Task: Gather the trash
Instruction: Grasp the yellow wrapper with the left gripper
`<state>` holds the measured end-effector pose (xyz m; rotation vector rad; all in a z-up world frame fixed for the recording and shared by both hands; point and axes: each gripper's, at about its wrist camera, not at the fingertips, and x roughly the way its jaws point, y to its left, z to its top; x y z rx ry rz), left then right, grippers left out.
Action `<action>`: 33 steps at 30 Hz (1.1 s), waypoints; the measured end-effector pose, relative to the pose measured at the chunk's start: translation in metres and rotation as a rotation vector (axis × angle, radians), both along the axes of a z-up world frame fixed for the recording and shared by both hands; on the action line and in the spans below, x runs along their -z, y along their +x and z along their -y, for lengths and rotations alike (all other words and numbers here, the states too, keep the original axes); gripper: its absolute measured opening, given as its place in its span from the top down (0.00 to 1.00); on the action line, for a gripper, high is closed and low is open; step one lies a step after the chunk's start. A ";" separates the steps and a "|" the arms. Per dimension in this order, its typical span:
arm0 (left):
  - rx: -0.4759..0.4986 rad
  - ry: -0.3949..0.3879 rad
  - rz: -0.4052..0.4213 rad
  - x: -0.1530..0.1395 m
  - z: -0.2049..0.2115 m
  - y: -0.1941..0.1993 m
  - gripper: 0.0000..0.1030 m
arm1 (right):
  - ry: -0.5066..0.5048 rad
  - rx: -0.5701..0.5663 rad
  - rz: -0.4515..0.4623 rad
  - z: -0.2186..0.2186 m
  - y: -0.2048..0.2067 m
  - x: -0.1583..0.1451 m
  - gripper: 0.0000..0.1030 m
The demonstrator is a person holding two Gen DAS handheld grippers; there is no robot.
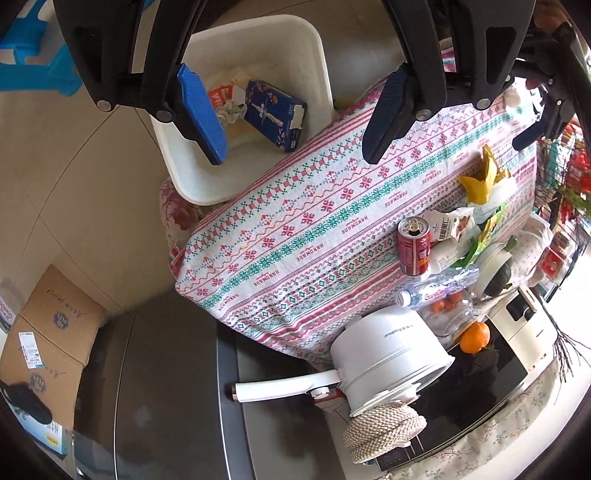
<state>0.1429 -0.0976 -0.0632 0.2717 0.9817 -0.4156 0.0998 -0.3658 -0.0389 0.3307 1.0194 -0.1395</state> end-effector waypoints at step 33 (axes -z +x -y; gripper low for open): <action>-0.125 0.190 -0.081 0.050 -0.065 0.090 0.92 | -0.042 -0.150 -0.022 -0.093 0.069 0.008 0.22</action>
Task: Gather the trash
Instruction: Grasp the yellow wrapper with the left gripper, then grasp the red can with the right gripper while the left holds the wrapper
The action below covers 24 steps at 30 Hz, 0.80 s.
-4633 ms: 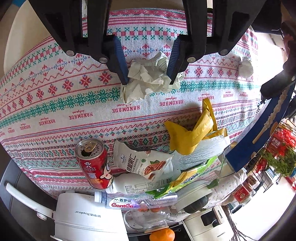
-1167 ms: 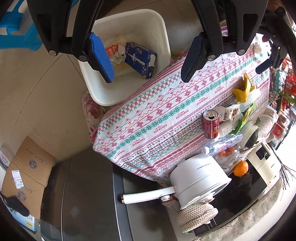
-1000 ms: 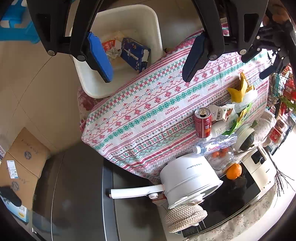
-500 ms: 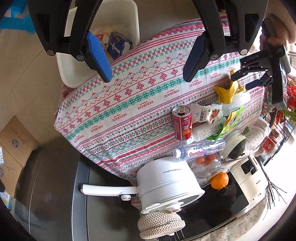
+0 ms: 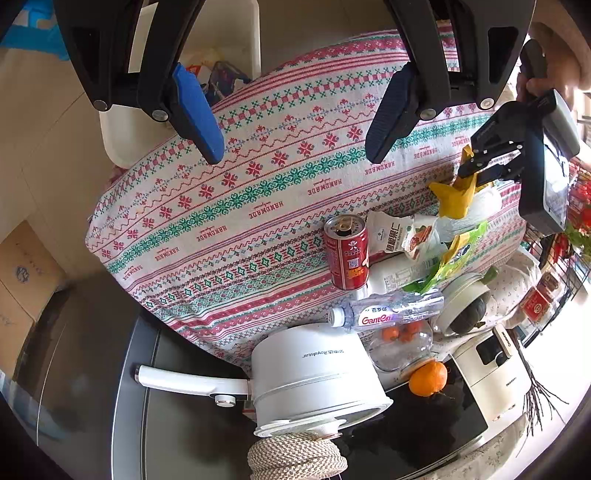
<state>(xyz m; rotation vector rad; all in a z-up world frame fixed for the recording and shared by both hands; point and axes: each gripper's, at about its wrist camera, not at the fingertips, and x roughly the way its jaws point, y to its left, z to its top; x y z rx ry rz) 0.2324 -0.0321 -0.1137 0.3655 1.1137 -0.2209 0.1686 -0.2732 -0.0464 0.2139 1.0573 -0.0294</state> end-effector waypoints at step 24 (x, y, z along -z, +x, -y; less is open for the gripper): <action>-0.158 -0.307 0.104 -0.063 -0.078 -0.031 0.92 | 0.051 -0.051 0.009 -0.054 0.104 0.066 0.22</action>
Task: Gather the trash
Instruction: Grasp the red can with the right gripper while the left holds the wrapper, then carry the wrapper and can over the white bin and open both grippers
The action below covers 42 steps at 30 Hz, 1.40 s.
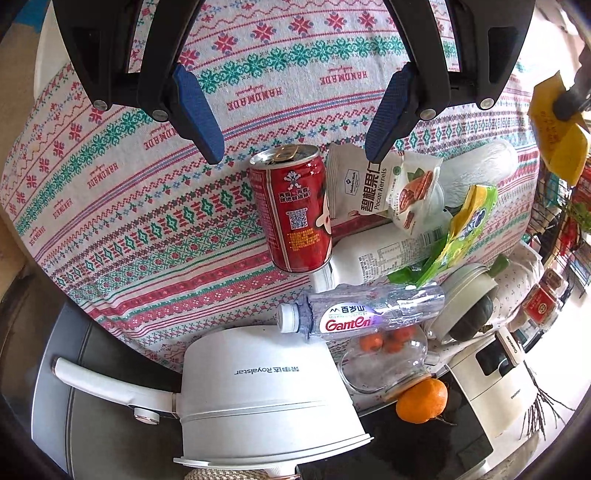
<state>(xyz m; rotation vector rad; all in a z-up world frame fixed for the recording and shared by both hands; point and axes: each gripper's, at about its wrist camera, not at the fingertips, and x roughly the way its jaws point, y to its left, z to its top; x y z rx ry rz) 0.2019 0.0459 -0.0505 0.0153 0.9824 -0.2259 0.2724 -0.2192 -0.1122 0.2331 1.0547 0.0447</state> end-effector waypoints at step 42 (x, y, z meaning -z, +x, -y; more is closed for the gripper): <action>0.204 -0.103 0.050 -0.013 0.101 -0.045 0.92 | -0.014 0.037 0.155 0.097 -0.116 -0.102 0.49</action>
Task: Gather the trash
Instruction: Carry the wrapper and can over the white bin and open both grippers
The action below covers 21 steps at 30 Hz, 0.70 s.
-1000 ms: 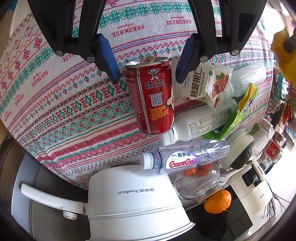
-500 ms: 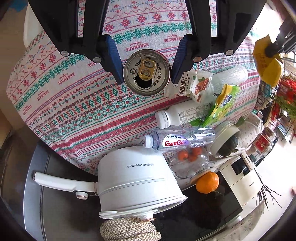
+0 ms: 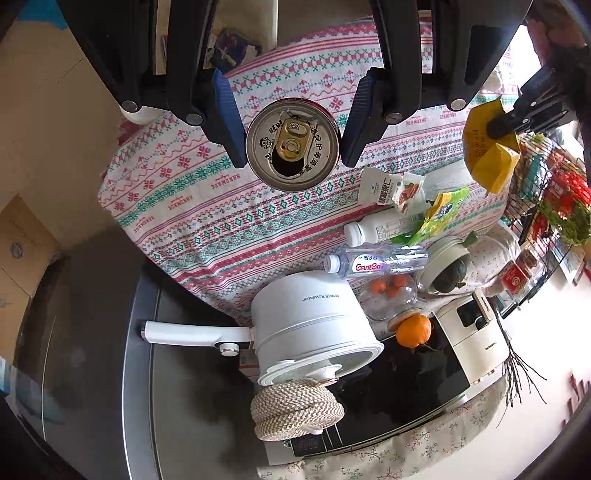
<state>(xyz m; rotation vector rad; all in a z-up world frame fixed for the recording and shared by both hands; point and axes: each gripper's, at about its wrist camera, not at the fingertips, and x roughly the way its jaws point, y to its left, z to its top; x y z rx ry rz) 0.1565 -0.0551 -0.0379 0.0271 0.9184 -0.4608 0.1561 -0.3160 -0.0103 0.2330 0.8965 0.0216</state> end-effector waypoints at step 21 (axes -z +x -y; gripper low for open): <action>0.420 0.101 -0.034 0.071 0.191 -0.074 0.92 | -0.004 0.216 -0.132 0.141 -0.129 0.047 0.49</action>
